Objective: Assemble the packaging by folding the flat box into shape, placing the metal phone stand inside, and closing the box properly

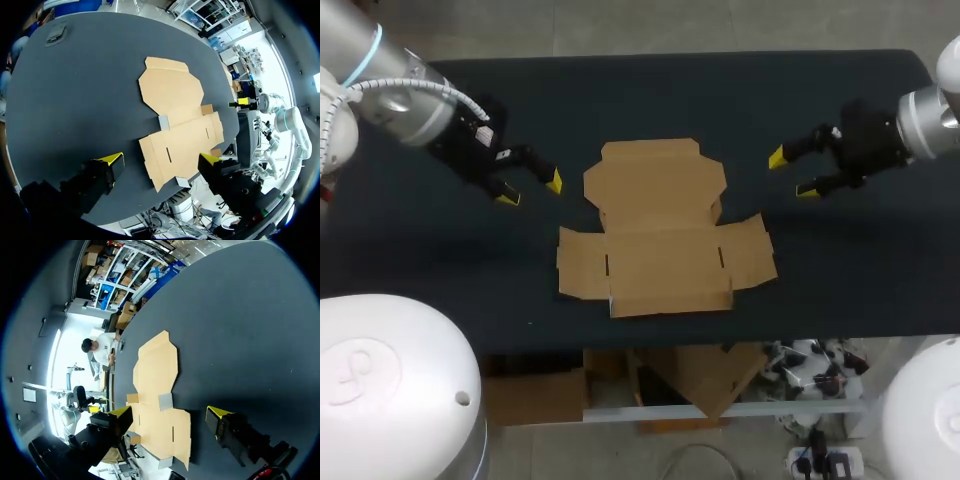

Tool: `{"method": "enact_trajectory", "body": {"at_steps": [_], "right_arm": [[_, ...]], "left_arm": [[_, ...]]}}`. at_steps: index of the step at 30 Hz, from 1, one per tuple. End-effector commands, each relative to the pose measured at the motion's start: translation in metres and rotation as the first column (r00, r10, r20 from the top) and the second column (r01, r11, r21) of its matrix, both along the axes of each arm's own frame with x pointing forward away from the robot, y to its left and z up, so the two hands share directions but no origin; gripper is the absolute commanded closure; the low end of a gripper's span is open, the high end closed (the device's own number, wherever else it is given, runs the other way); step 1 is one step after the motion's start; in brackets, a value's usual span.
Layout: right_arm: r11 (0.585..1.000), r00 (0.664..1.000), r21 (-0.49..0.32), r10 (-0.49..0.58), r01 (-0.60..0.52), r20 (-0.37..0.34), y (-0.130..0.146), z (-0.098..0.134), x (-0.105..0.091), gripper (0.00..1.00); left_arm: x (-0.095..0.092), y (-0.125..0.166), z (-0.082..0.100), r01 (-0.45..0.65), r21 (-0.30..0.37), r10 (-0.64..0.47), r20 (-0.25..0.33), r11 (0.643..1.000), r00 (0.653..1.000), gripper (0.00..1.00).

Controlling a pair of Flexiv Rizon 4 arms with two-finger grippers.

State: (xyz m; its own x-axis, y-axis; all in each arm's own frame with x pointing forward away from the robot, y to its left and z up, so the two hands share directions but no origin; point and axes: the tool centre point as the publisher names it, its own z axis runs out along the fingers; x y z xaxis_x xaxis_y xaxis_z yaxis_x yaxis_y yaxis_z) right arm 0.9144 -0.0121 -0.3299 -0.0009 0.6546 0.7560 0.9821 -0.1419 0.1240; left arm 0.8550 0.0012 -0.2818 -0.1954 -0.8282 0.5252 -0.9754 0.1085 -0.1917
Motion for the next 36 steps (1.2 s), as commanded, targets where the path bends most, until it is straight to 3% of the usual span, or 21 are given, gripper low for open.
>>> {"method": "enact_trajectory", "body": {"at_steps": [1,11,13,15,18,20,36], "right_arm": [[0.997,0.999,0.061,0.039,-0.038,-0.012,0.004,-0.016,0.025,0.0],[0.996,0.999,0.066,0.052,-0.053,0.013,0.02,-0.025,0.038,0.01],[0.996,0.998,0.065,0.059,-0.06,0.018,0.024,-0.025,0.039,0.16],[0.996,0.998,0.058,0.06,-0.061,0.027,0.028,-0.026,0.04,0.18],[0.996,0.997,0.055,0.062,-0.064,0.04,0.032,-0.03,0.043,0.43],[0.996,0.997,0.06,0.065,-0.067,0.043,0.033,-0.033,0.045,0.51],[0.995,0.995,0.058,0.072,-0.077,0.075,0.051,-0.06,0.066,0.51]], "left_arm": [[0.011,-0.001,0.0,0.018,-0.007,-0.018,-0.006,1.0,1.0,0.0],[0.032,-0.002,-0.001,0.045,-0.031,-0.045,-0.009,0.999,0.999,0.0],[0.035,-0.002,-0.002,0.053,-0.038,-0.053,-0.008,0.998,0.999,0.0],[0.038,-0.002,-0.002,0.06,-0.045,-0.06,-0.009,0.997,0.998,0.0],[0.043,-0.001,-0.003,0.062,-0.051,-0.063,-0.011,0.997,0.998,0.0],[0.046,-0.001,-0.003,0.066,-0.053,-0.067,-0.012,0.996,0.998,0.0],[0.063,0.006,0.0,0.093,-0.061,-0.094,-0.014,0.994,0.996,0.0]]}}
